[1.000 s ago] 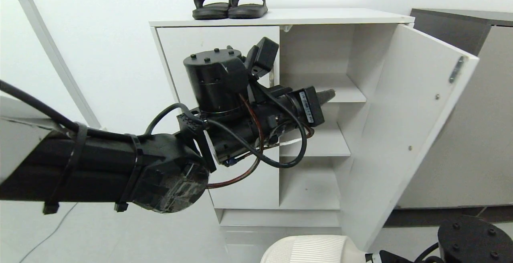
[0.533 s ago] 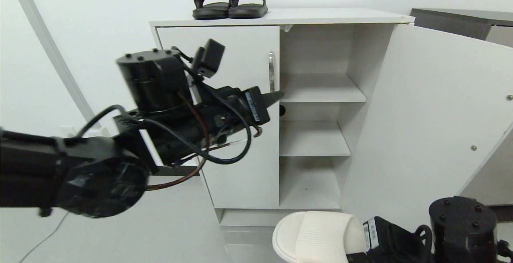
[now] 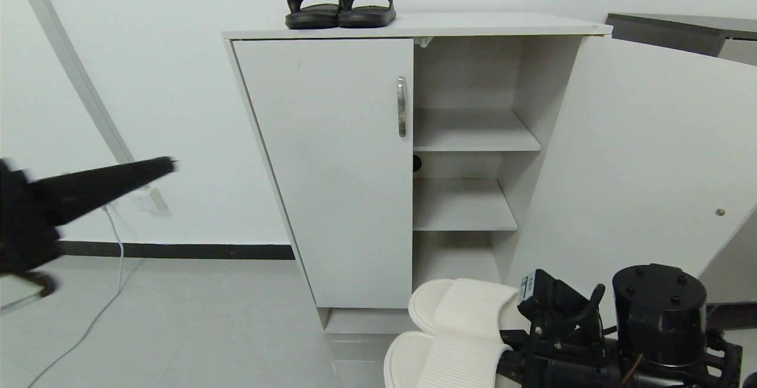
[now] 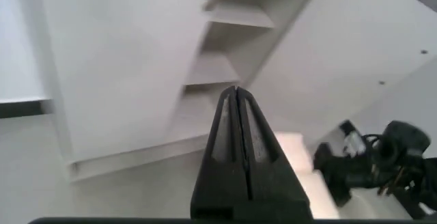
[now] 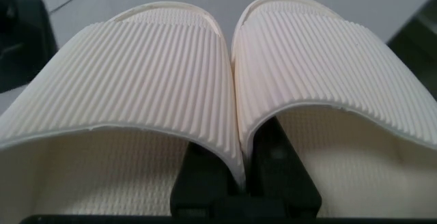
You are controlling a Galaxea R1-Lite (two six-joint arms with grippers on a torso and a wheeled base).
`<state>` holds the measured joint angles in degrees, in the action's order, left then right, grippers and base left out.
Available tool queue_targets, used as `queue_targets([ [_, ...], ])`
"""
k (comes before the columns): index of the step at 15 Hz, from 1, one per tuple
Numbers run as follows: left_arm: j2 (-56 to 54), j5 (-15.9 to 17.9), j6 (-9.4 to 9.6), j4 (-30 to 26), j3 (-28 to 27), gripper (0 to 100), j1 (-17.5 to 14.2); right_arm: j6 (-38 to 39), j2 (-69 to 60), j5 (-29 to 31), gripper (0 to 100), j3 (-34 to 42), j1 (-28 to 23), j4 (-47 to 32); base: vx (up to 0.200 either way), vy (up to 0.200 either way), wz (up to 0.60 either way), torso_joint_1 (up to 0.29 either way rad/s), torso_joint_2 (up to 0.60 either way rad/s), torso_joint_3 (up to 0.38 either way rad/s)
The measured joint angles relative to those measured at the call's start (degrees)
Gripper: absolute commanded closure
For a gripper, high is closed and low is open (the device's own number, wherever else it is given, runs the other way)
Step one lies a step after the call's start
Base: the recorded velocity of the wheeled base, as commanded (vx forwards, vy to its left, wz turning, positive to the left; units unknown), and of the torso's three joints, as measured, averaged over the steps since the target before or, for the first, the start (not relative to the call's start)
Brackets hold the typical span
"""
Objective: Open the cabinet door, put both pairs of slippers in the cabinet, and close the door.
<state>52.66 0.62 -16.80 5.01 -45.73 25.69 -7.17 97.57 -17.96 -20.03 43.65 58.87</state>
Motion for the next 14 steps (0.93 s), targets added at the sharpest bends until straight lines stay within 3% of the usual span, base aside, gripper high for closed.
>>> queue_targets([
  [4,-24.16,-5.77,2.13,-13.96,5.77,100,-13.64,0.26,0.16,2.85,100,-1.16,-0.05,-0.02,0.000,0.000,0.00,0.000,0.00,0.000],
  [7,-39.72,-7.86,2.93,-18.82,17.04,100,-21.67,0.30,1.16,6.44,100,-1.82,-0.09,0.06,0.000,0.000,0.00,0.000,0.00,0.000],
  [10,-48.53,-8.45,3.69,-18.18,28.04,100,-25.25,0.41,2.91,7.70,100,-2.62,-0.05,0.00,0.000,0.000,0.00,0.000,0.00,0.000],
  [12,-50.91,-8.42,3.80,-14.07,33.60,100,-25.69,0.28,3.19,9.25,100,-3.06,0.15,0.17,0.000,0.000,0.00,0.000,0.00,0.000],
  [14,-51.98,-8.25,4.00,-7.61,40.14,100,-25.78,0.28,3.55,16.30,100,-5.08,0.35,0.22,0.000,0.000,0.00,0.000,0.00,0.000],
])
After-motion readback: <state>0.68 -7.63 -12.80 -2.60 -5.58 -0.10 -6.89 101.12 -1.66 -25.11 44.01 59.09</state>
